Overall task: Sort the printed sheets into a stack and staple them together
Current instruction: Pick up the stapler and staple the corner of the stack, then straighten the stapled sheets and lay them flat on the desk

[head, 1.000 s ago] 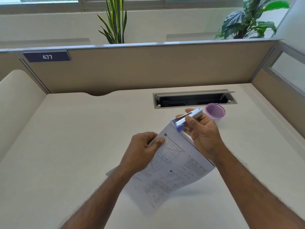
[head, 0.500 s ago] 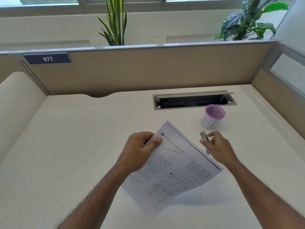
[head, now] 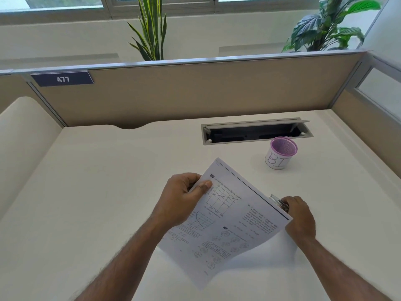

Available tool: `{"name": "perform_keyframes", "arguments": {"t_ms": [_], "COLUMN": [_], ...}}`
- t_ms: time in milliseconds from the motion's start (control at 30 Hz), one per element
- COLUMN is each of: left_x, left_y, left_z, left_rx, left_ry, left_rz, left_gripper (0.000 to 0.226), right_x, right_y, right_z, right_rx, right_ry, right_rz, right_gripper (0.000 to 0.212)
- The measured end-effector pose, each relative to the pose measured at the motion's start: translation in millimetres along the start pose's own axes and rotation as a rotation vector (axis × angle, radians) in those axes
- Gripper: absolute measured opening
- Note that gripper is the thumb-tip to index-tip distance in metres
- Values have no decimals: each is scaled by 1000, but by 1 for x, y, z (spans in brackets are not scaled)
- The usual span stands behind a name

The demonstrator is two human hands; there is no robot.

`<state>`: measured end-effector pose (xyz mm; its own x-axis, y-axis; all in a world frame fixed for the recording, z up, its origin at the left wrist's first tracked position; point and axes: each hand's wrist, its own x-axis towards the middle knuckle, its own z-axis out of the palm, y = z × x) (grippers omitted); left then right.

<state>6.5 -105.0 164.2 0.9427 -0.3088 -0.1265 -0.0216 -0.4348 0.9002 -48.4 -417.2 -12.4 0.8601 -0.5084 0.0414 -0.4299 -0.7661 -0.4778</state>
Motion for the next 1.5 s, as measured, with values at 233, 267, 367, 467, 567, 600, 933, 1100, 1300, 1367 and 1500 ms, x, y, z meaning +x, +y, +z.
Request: {"name": "perform_keyframes", "arguments": {"t_ms": [233,267,367,467,567,600,933,1100,1300,1367,1500], "left_x": [1,1,1,0,-1,-2,-8,-9,-13,-15,-24], "left_y": [-1,-1,-2,-2,0,1,5,5,12,17,30], "left_z": [-1,-1,-1,-1,0,0,0,0,4,7,22], "left_rx": [6,8,8,14,1,-4,42,18,-10,24,112], "left_ry": [16,18,21,18,17,14,1,20,246,356,422], "left_rz": [-6,-5,-3,1,0,0,46,48,116,208,437], "left_gripper": [24,24,25,25,24,23,23,22,17,16,15], "right_x": [3,5,11,9,-6,-11,-14,-15,-36,-48,-66], "right_y": [3,1,-22,-80,-147,-166,-214,-212,-213,-216,-230], "right_z": [5,3,-16,-62,-109,-120,-122,-116,-113,-113,-119], "right_rx": [11,2,116,422,568,571,647,648,555,600,878], "right_ry": [6,-3,109,275,214,125,-553,-536,197,121,-81], "right_rz": [33,32,3,-183,-453,-504,-390,-380,-467,-432,-302], "right_gripper": [24,32,37,11,2,7,16,13,16,21,34]}}
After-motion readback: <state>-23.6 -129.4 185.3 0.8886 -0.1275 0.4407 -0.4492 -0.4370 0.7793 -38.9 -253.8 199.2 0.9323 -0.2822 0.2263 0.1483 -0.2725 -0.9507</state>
